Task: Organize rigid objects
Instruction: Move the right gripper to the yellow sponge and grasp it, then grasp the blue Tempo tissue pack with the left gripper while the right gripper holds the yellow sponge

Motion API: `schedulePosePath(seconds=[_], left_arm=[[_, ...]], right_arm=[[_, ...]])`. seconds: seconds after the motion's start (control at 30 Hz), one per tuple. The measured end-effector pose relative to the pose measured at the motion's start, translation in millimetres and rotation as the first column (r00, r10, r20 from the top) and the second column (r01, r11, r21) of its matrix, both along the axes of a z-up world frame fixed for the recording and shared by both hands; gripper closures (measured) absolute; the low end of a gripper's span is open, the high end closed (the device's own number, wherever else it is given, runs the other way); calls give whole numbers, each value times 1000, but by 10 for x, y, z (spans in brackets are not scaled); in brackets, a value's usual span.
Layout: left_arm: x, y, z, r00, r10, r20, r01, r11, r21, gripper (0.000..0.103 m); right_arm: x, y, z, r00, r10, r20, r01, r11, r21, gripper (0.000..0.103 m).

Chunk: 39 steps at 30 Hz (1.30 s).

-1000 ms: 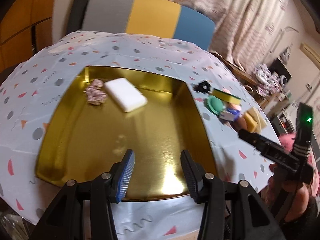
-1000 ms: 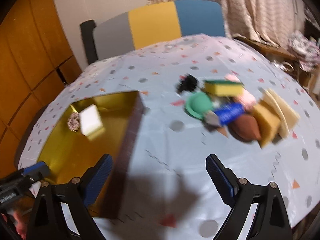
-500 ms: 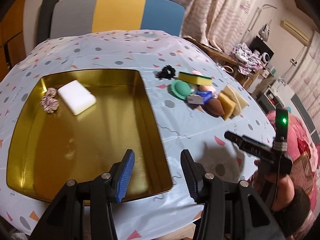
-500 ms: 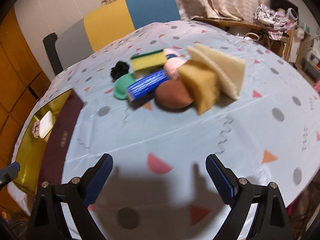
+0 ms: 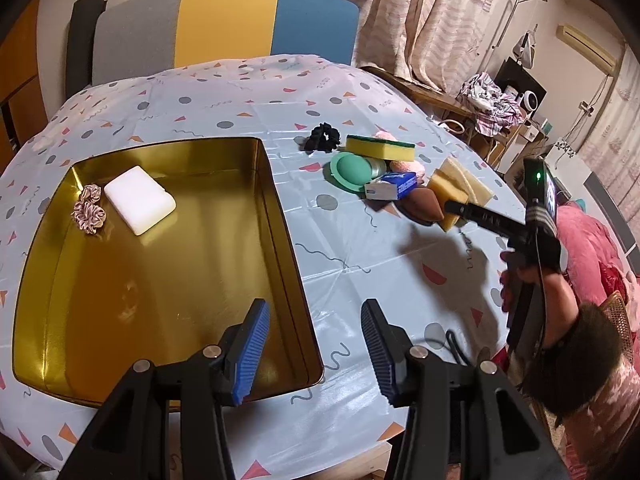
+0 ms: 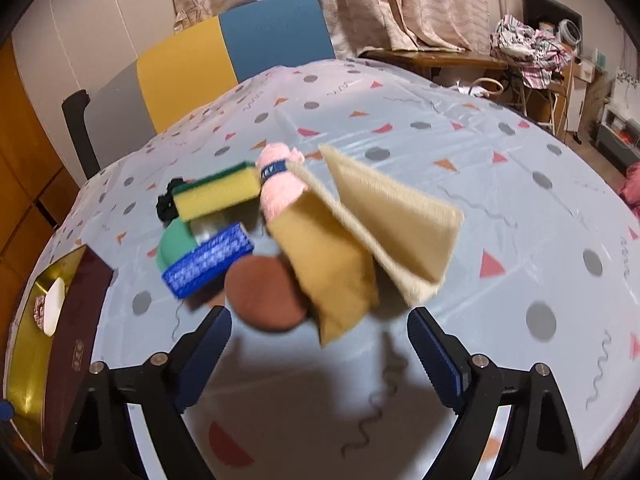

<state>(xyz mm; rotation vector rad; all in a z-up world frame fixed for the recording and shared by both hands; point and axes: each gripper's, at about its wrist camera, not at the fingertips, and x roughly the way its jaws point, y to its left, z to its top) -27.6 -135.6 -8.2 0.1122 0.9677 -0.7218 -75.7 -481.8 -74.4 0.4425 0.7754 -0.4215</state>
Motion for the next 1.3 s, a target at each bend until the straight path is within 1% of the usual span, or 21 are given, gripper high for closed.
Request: schedulePosePath(seconds=[0.07, 0.17, 0.2, 0.27, 0.3, 0.33, 0.37, 0.47, 0.57, 0.63, 0.7, 0.83, 0.93, 1.03, 1.1, 1.27, 1.3], left_arm=[[1, -18, -6, 1000, 0, -1, 0, 1000, 4, 55], [-10, -64, -10, 1000, -6, 1, 6, 1000, 14, 55], [-15, -91, -11, 1000, -11, 1, 11, 1000, 19, 55], [-24, -143, -14, 1000, -21, 2, 21, 999, 26, 55], [-28, -186, -12, 1000, -30, 5, 29, 999, 30, 55], [-27, -223, -8, 999, -35, 8, 35, 999, 36, 55], [-27, -260, -1, 999, -39, 11, 39, 998, 39, 55], [0, -408, 19, 998, -53, 13, 53, 998, 43, 55], [46, -613, 26, 998, -67, 21, 66, 996, 59, 55], [85, -781, 17, 996, -81, 24, 79, 994, 77, 55], [136, -947, -3, 996, -86, 21, 84, 992, 95, 55], [273, -1322, -61, 994, -108, 7, 107, 989, 106, 55], [370, -1564, -121, 993, -119, 4, 118, 985, 124, 55], [530, -1803, -204, 993, -121, 5, 120, 986, 118, 55], [663, -1948, -285, 994, -112, -1, 111, 986, 125, 53], [919, -2228, -462, 993, -116, 7, 114, 984, 135, 38], [974, -2275, -510, 993, -115, 1, 114, 984, 135, 38]], right_arm=[[38, -70, 13, 1000, -18, 20, 18, 1000, 2, 12], [149, -207, -32, 999, -36, 14, 36, 999, 26, 12], [174, -247, -54, 999, -33, 22, 32, 999, 40, 16], [209, -303, -104, 999, -24, 35, 21, 997, 75, 28], [221, -311, -127, 999, -14, 36, 11, 996, 86, 46], [228, -305, -144, 999, -2, 36, -1, 996, 91, 55], [217, -286, -158, 999, 1, 36, -4, 996, 84, 55], [106, -243, -163, 997, -2, 81, -4, 996, 84, 56], [-71, -235, -184, 991, -50, 125, 35, 992, 118, 57], [-158, -212, -200, 989, -68, 135, 53, 992, 116, 59], [-234, -156, -216, 988, -68, 140, 57, 995, 85, 61], [-274, -96, -271, 990, -55, 129, 51, 998, 33, 64], [-338, -147, -325, 985, -75, 158, 64, 995, 73, 64], [-373, -178, -349, 979, -81, 184, 64, 993, 97, 64], [-380, -180, -365, 978, -80, 191, 62, 993, 98, 64], [-372, -211, -412, 977, -81, 198, 56, 990, 127, 64], [-378, -213, -416, 976, -82, 201, 57, 990, 129, 64]])
